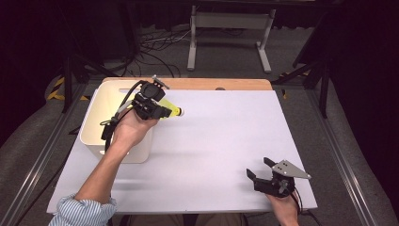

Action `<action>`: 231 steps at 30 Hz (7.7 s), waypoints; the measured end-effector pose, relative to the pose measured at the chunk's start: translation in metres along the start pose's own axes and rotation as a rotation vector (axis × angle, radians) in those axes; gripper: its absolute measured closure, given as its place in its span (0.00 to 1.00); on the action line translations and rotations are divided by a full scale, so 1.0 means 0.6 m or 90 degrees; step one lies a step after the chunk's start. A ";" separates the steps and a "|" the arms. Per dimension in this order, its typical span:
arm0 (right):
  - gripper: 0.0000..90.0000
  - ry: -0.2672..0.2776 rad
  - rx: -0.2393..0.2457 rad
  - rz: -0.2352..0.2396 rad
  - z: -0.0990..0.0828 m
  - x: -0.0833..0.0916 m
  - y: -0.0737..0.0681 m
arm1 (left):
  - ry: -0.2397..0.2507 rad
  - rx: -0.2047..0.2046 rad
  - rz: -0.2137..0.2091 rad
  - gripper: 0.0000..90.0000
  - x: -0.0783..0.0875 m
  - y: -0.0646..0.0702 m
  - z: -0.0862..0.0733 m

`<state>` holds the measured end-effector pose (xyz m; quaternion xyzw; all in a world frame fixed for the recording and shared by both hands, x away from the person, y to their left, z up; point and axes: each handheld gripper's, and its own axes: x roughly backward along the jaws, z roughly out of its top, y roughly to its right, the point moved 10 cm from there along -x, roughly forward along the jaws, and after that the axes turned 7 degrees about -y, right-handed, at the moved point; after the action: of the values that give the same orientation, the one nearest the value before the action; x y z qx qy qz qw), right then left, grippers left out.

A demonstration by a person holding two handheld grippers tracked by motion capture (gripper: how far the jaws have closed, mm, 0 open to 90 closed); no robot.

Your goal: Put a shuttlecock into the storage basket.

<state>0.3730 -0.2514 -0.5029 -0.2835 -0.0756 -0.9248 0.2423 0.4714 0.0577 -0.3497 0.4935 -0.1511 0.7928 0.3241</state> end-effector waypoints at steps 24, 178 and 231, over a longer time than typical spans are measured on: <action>0.21 -0.001 0.001 -0.001 0.000 -0.001 0.000 | 0.016 0.021 0.010 1.00 0.027 -0.026 -0.011; 0.20 -0.007 -0.001 0.001 -0.001 -0.002 0.000 | -0.048 0.225 0.092 0.99 -0.037 -0.248 -0.124; 0.20 -0.010 0.002 0.001 -0.001 -0.003 -0.001 | -0.071 0.242 0.068 0.71 -0.065 -0.245 -0.129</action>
<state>0.3735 -0.2504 -0.5045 -0.2903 -0.0790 -0.9222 0.2429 0.5274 0.1962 -0.4319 0.5800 -0.0423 0.7947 0.1738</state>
